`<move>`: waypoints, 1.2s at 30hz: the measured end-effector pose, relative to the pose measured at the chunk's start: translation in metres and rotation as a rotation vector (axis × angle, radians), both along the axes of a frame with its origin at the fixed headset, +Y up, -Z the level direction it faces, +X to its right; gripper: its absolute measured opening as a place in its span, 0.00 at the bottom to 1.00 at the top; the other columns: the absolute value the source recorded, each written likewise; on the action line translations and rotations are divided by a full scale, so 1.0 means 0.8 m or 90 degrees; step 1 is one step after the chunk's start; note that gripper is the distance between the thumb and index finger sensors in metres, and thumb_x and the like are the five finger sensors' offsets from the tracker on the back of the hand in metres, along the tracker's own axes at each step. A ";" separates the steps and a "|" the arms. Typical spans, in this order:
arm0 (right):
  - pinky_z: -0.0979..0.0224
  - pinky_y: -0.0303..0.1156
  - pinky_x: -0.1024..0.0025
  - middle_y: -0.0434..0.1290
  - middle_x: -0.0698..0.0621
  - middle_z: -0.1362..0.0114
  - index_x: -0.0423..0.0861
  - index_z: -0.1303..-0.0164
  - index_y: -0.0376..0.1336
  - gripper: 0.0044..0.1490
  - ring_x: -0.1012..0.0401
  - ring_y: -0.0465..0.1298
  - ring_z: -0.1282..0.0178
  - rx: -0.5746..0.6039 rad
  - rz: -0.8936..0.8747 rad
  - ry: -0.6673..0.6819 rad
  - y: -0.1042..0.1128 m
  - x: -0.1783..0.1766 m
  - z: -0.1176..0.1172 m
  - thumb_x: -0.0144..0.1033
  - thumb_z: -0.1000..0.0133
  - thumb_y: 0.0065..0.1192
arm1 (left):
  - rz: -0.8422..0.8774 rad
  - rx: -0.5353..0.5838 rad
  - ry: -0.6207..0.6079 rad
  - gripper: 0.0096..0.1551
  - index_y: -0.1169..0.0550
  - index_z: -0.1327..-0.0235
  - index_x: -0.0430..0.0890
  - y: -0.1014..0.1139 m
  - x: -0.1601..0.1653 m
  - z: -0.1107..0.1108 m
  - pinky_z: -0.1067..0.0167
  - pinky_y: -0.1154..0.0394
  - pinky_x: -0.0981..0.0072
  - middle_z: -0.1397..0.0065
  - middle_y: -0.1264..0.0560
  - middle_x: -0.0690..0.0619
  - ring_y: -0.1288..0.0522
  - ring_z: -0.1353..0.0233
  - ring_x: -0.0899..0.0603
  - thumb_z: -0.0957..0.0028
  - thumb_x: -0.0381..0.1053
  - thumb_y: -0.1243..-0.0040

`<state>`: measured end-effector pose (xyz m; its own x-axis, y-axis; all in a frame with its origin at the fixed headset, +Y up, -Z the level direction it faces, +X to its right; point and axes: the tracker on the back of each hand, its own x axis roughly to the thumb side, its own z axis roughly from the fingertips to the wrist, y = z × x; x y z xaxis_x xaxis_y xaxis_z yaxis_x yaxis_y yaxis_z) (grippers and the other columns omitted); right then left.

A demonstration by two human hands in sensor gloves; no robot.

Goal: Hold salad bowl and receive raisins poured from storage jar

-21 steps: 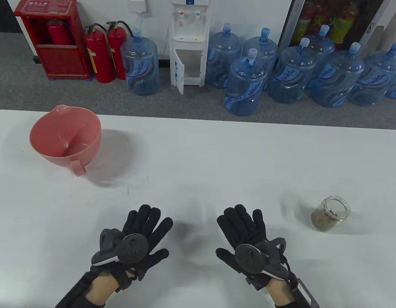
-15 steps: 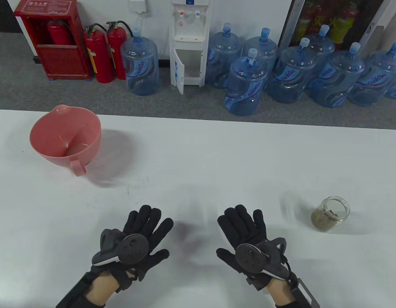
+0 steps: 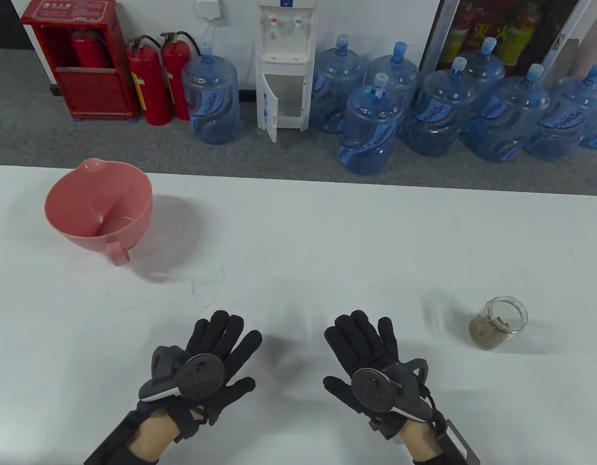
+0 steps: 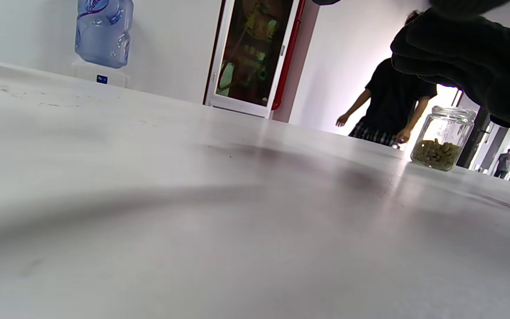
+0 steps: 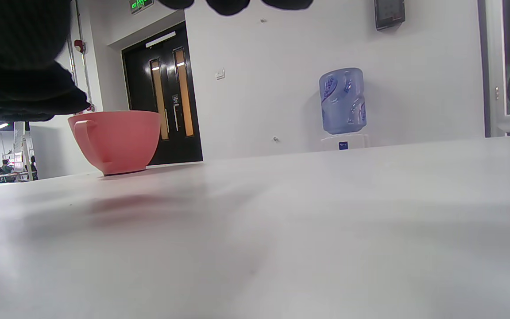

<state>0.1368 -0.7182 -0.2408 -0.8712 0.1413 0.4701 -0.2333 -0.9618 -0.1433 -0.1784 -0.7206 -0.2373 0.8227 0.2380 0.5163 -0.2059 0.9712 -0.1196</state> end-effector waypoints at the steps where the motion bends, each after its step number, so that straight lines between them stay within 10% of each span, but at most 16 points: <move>1: 0.17 0.34 0.38 0.36 0.57 0.15 0.63 0.24 0.36 0.59 0.53 0.41 0.12 -0.001 0.001 0.001 0.000 -0.001 0.000 0.71 0.60 0.56 | 0.001 -0.001 0.000 0.45 0.49 0.23 0.66 0.000 0.000 0.000 0.26 0.61 0.39 0.17 0.56 0.48 0.63 0.15 0.35 0.55 0.74 0.54; 24: 0.17 0.35 0.38 0.37 0.57 0.15 0.63 0.24 0.37 0.58 0.53 0.42 0.12 -0.009 0.001 0.018 0.003 -0.009 0.001 0.71 0.59 0.56 | -0.026 -0.008 -0.010 0.44 0.46 0.23 0.65 -0.002 0.005 0.001 0.26 0.59 0.39 0.17 0.52 0.47 0.57 0.15 0.33 0.55 0.74 0.53; 36: 0.17 0.35 0.38 0.38 0.57 0.15 0.63 0.24 0.37 0.58 0.53 0.42 0.12 -0.002 -0.001 0.009 0.006 -0.006 0.003 0.71 0.59 0.56 | 0.147 -0.025 0.106 0.44 0.45 0.23 0.65 0.059 -0.072 -0.028 0.25 0.58 0.38 0.17 0.51 0.47 0.56 0.14 0.34 0.54 0.73 0.53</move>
<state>0.1322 -0.7130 -0.2386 -0.8642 0.1439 0.4822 -0.2363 -0.9621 -0.1364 -0.2363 -0.6732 -0.2600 0.8171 0.4458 0.3656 -0.4409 0.8917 -0.1020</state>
